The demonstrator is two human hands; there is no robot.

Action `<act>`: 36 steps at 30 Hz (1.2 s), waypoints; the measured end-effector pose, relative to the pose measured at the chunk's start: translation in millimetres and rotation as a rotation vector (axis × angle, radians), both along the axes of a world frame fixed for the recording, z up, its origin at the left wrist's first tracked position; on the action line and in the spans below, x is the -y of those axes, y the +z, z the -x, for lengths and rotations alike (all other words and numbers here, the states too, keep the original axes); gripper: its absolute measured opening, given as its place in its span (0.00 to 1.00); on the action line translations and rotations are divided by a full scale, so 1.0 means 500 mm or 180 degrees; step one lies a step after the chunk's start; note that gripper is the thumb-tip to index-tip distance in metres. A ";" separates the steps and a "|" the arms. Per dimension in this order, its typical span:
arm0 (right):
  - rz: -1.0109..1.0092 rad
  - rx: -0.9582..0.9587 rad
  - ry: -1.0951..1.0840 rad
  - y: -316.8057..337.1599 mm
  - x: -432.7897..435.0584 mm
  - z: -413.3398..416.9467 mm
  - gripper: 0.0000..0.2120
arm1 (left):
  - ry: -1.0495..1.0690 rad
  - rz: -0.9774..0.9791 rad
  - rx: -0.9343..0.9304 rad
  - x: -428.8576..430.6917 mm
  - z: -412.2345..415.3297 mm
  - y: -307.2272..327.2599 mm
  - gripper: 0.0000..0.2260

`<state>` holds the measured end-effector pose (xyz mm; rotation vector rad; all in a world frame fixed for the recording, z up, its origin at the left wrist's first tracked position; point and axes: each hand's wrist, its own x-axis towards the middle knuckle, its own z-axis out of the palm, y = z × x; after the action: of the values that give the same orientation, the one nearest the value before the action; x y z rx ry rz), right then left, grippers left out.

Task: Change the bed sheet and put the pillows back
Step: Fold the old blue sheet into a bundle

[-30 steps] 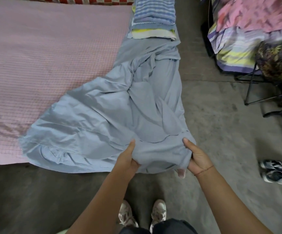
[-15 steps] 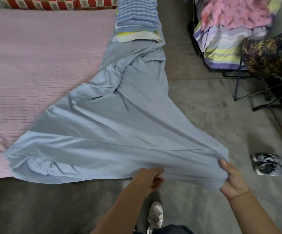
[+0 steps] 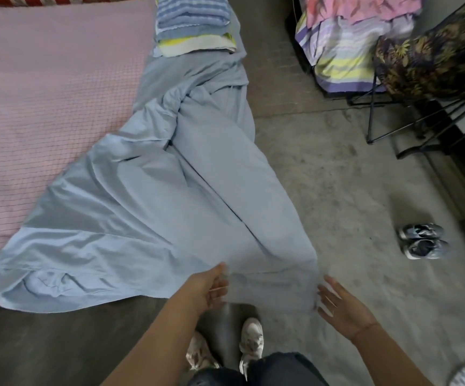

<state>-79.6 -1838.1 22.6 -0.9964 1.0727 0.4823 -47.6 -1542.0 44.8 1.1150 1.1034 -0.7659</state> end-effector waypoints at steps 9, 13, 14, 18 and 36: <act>-0.0364 0.0470 0.0222 0.026 -0.082 -0.139 0.15 | 0.0511 0.0042 0.0421 -0.069 -0.031 0.030 0.11; -0.0752 0.0599 0.0588 0.047 -0.238 -0.233 0.10 | 0.0730 -0.0322 0.0604 -0.190 -0.043 0.025 0.12; -0.0809 0.0632 0.0689 0.049 -0.282 -0.254 0.10 | 0.0751 -0.0452 0.0626 -0.226 -0.045 0.022 0.12; -0.1043 0.0729 0.1241 0.061 -0.470 -0.312 0.11 | 0.1013 -0.0949 0.0641 -0.391 -0.051 0.002 0.12; -0.0655 -0.0026 0.2192 -0.076 -1.110 -0.392 0.12 | -0.0542 -0.3070 0.0232 -1.072 -0.073 -0.209 0.36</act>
<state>116.3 -1283.3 -15.6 -1.1665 0.6451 1.1315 -11.2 -1005.9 -59.9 2.0417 1.3610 -0.2815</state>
